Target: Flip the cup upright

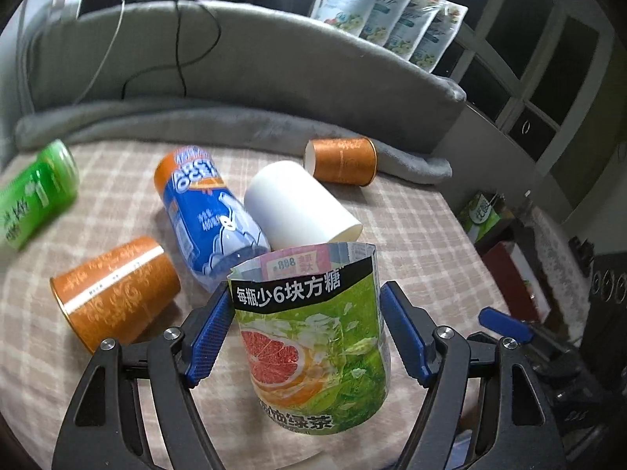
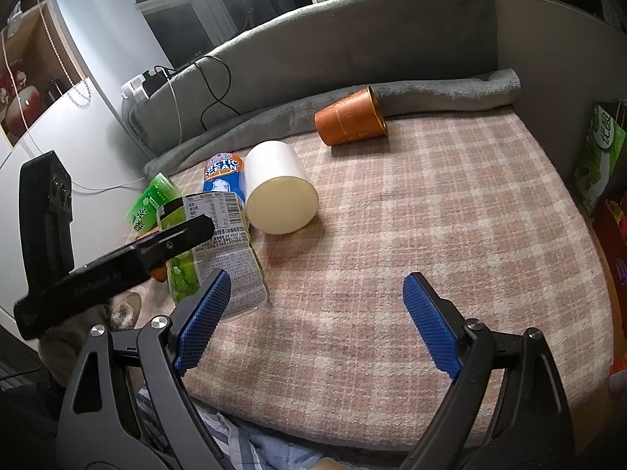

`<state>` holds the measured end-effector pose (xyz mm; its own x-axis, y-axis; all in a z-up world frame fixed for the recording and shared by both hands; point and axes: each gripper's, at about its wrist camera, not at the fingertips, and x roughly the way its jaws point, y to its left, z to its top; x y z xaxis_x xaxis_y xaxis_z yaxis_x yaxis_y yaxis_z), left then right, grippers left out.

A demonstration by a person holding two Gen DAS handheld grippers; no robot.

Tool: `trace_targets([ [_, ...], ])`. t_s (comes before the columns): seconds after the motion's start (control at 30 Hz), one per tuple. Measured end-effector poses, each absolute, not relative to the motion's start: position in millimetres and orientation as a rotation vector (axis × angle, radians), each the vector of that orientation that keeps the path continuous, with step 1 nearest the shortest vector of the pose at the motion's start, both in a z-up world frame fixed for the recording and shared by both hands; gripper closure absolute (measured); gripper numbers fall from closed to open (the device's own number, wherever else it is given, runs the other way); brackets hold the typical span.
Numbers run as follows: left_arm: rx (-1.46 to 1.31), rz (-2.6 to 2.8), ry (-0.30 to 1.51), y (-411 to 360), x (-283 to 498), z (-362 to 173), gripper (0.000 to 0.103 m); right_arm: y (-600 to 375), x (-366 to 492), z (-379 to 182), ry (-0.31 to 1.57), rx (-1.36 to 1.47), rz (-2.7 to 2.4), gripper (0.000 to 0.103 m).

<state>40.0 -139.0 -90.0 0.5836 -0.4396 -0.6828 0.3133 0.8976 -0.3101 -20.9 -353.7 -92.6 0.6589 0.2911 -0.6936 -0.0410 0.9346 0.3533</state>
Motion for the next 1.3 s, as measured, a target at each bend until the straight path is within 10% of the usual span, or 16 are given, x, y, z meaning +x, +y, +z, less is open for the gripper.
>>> trace_targets([
  [1.3, -0.041, -0.625, 0.842, -130, -34, -88, 0.023, -341, -52, -73, 0.764, 0.319, 0.175, 0.011],
])
